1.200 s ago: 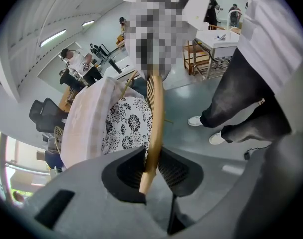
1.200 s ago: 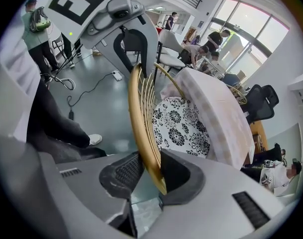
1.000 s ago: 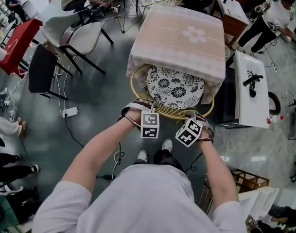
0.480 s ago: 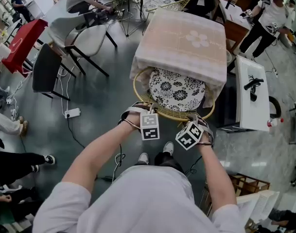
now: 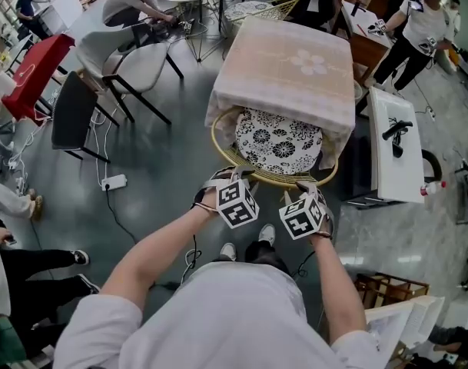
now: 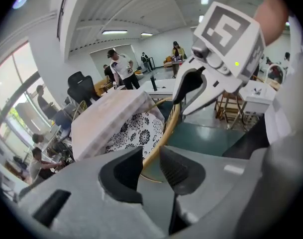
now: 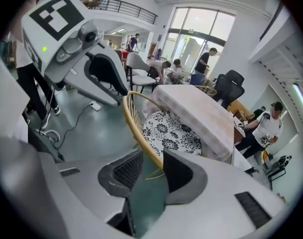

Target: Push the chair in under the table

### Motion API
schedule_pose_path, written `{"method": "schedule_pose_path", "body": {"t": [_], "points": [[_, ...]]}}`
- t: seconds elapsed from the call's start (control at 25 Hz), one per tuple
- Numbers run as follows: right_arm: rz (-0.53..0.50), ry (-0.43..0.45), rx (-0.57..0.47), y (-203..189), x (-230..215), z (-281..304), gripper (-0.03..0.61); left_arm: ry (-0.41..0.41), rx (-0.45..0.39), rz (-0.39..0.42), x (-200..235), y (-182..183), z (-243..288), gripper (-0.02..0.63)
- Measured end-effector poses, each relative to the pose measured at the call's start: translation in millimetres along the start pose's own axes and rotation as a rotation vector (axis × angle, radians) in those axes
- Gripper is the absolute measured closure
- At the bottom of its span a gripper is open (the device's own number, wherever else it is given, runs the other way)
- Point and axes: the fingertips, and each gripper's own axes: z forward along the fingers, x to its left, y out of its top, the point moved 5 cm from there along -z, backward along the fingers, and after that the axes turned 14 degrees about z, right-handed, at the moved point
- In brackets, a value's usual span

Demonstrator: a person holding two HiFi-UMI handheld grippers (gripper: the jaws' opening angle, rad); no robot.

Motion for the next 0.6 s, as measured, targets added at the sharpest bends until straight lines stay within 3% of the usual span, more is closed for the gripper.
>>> {"method": "schedule_pose_path", "body": {"t": [0.28, 0.6], "points": [[0.271, 0.018, -0.162, 19, 22, -38, 0.505, 0.026, -0.141, -0.255, -10, 14, -29, 0.509], [0.437, 0.033, -0.323, 36, 36, -81, 0.531, 0.081, -0.311, -0.453, -15, 38, -65, 0.555]]}}
